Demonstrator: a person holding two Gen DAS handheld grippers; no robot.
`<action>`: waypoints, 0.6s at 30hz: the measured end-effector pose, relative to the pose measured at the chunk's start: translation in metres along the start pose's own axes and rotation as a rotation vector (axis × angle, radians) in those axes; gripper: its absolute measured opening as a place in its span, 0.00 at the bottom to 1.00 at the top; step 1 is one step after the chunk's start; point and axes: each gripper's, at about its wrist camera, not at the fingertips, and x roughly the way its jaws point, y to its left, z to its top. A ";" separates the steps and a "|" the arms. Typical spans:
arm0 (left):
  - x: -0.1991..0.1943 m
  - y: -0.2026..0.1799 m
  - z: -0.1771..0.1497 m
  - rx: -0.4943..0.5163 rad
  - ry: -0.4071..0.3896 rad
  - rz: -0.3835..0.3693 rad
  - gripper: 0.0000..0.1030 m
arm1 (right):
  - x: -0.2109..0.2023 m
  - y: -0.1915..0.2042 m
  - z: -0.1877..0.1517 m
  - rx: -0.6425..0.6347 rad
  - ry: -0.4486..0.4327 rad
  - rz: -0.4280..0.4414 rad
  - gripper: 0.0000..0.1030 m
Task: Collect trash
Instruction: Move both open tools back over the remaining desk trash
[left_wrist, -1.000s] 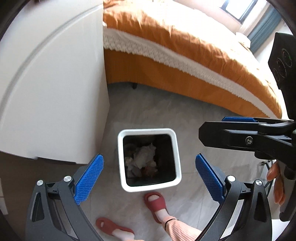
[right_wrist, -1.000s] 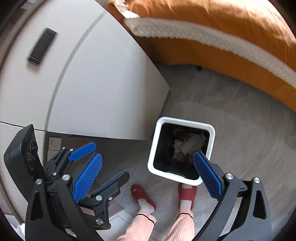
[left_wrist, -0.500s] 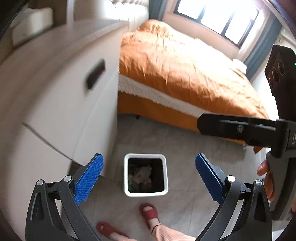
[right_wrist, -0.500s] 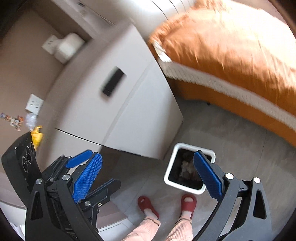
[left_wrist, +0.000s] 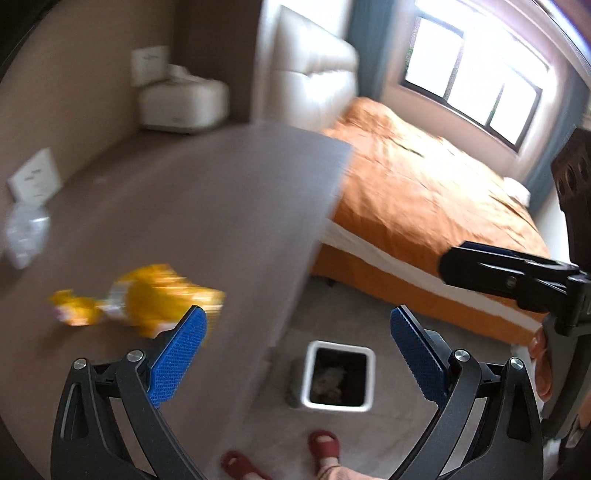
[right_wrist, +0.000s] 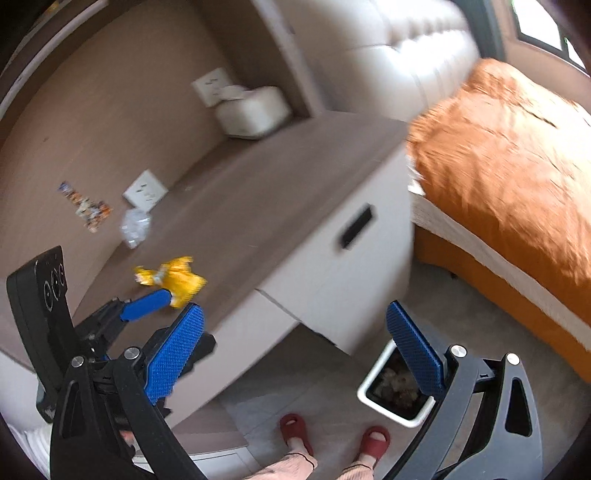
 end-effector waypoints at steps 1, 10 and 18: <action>-0.008 0.012 0.000 -0.014 -0.005 0.021 0.95 | 0.003 0.012 0.003 -0.020 -0.003 0.015 0.96; -0.062 0.102 -0.007 -0.088 -0.043 0.164 0.95 | 0.043 0.104 0.012 -0.197 0.025 0.094 0.96; -0.075 0.182 -0.012 -0.142 -0.075 0.211 0.95 | 0.090 0.148 0.010 -0.273 0.049 0.060 0.96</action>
